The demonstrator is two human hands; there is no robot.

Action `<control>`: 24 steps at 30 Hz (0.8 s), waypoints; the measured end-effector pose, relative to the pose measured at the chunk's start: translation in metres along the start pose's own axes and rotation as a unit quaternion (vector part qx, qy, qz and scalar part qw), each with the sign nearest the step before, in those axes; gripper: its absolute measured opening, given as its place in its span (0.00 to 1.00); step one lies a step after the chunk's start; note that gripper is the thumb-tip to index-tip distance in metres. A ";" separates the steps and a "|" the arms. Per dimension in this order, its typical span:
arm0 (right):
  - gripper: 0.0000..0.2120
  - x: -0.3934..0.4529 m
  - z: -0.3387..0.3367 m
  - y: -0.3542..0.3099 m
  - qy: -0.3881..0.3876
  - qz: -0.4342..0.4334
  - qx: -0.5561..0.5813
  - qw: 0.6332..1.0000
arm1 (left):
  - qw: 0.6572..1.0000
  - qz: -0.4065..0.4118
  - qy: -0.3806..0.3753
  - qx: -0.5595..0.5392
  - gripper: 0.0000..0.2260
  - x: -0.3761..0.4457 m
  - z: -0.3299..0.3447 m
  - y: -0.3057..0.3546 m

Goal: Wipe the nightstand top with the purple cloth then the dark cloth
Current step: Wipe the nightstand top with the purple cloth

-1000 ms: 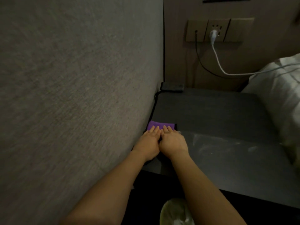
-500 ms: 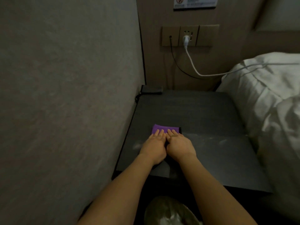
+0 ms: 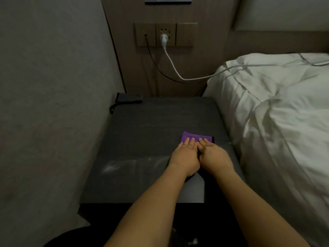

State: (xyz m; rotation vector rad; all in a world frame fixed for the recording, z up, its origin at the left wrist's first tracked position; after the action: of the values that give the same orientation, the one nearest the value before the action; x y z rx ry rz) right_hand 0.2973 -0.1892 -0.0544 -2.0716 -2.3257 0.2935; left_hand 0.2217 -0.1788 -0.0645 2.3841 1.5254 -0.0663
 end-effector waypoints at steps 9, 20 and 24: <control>0.41 0.001 -0.012 0.070 0.039 0.043 -0.003 0.998 | 0.999 0.033 0.008 -0.007 0.27 0.046 0.005 0.060; 0.36 -0.021 -0.004 0.063 0.010 0.062 -0.005 0.998 | 0.999 0.052 0.002 0.000 0.27 0.024 0.011 0.063; 0.27 -0.037 0.001 0.057 -0.001 0.070 -0.016 0.997 | 0.998 0.059 0.001 0.002 0.28 0.008 0.016 0.065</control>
State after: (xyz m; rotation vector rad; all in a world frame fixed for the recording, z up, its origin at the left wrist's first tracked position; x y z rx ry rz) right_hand 0.3579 -0.2202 -0.0592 -2.2545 -2.2054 0.2612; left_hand 0.2855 -0.2015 -0.0662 2.4720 1.3842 -0.0408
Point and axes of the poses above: each hand's wrist, its own x-axis towards the middle knuckle, its own z-axis out of the palm, y = z × x, the point moved 6 cm from there along x, towards the middle knuckle, and after that the axes turned 5 degrees about -z, right-handed, at the moved point
